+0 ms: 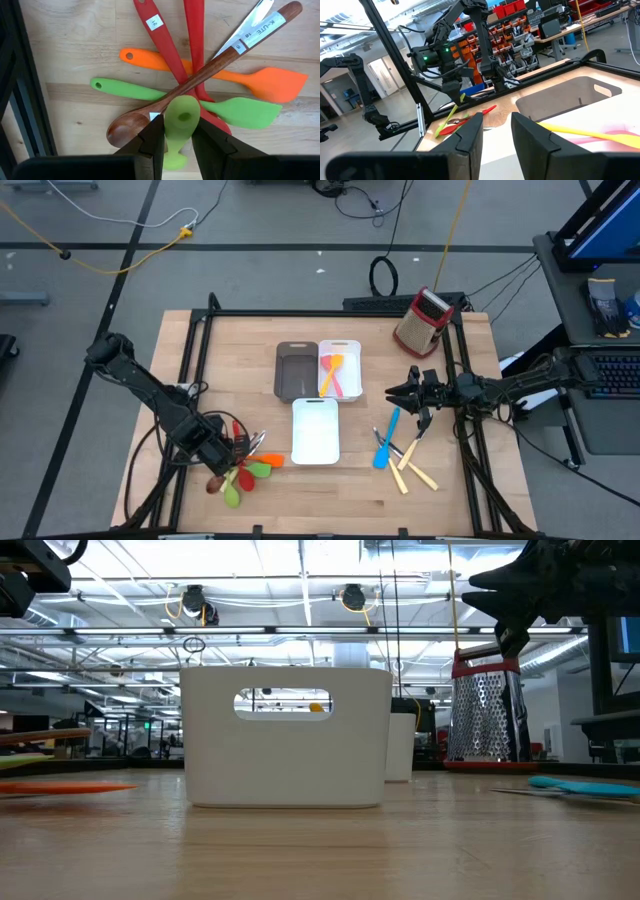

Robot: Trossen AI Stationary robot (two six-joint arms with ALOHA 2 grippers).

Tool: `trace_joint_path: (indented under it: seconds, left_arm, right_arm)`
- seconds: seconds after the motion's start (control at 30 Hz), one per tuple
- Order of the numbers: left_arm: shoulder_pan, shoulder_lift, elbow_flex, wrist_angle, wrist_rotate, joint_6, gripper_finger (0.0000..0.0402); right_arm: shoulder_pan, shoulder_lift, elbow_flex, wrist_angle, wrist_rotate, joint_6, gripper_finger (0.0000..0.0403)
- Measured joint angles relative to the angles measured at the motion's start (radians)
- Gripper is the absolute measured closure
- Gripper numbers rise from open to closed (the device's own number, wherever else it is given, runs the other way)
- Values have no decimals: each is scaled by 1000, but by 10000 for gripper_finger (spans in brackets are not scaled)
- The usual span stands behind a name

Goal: Pick & Place Kitchen Items
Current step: Put the green serving spoon into the black bin

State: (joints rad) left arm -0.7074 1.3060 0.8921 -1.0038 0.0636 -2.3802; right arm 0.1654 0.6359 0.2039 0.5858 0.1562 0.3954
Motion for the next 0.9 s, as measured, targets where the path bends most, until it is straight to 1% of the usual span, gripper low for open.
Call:
trace_joint_path:
  seconds: [0.17,0.4,0.9]
  left_arm:
    - [0,0,3,5,16,5,312]
    - [0,-1,45,3,18,43,312]
    - [-2,-130,126,11,9,111,312]
  right_arm:
    - [0,0,0,0,0,0,309]
    - [0,0,0,0,0,0,309]
    - [0,0,0,0,0,-6,309]
